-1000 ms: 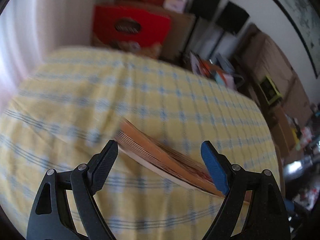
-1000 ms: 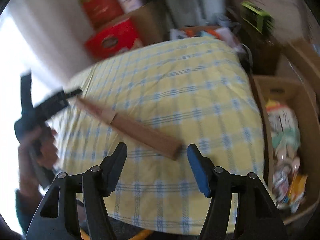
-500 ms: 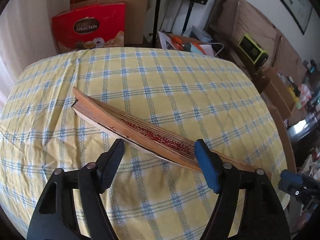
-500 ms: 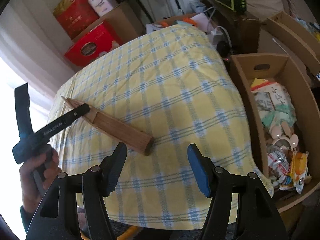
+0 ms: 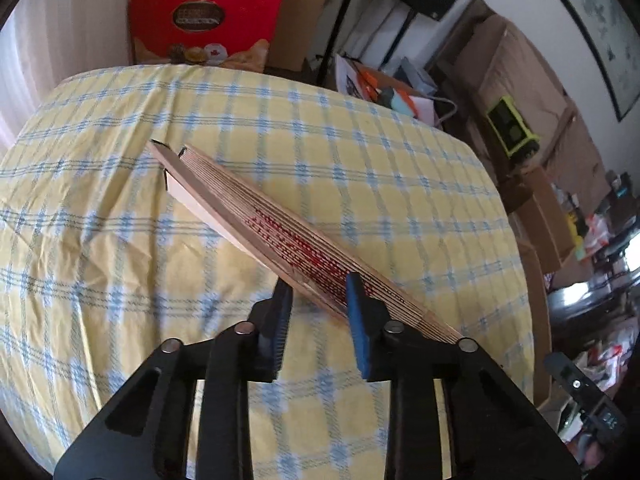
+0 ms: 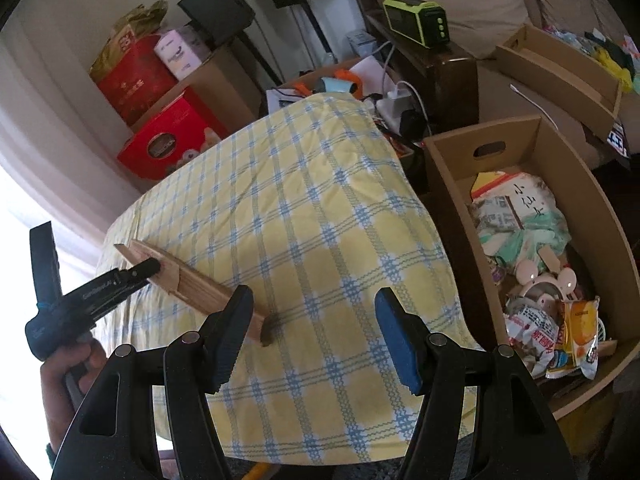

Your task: Organize objects

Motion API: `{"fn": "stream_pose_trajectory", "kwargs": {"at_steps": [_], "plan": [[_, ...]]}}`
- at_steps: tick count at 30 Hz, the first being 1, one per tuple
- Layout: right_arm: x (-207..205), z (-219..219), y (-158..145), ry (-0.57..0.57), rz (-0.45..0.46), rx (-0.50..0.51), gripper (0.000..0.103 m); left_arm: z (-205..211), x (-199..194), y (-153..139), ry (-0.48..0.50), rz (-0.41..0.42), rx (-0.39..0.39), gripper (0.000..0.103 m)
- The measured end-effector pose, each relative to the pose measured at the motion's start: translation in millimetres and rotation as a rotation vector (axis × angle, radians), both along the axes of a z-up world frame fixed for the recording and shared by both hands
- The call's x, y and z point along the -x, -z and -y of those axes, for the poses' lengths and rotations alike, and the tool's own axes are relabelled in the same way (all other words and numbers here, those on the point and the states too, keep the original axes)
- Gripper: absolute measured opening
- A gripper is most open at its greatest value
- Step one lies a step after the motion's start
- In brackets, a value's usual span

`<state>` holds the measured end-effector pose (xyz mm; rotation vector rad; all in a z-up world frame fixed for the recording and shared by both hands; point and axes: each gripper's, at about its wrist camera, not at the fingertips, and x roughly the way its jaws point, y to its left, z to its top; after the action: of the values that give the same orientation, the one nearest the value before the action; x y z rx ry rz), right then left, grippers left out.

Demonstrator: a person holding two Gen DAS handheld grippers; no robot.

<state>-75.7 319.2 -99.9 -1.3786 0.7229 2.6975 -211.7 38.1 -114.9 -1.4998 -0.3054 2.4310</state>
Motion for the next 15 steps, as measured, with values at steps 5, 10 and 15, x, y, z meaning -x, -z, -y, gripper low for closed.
{"fn": "stream_pose_trajectory", "kwargs": {"at_steps": [5, 10, 15], "plan": [[0, -1, 0, 0.000, 0.005, -0.001, 0.065, -41, -10, -6, 0.104, 0.023, 0.013, 0.023], [-7, -9, -2, 0.019, 0.007, -0.009, 0.065, -36, -17, -40, 0.147, -0.007, -0.102, 0.023], [-25, -7, 1, -0.011, 0.051, -0.058, 0.065, 22, -9, -67, -0.006, -0.097, -0.114, 0.035]]}}
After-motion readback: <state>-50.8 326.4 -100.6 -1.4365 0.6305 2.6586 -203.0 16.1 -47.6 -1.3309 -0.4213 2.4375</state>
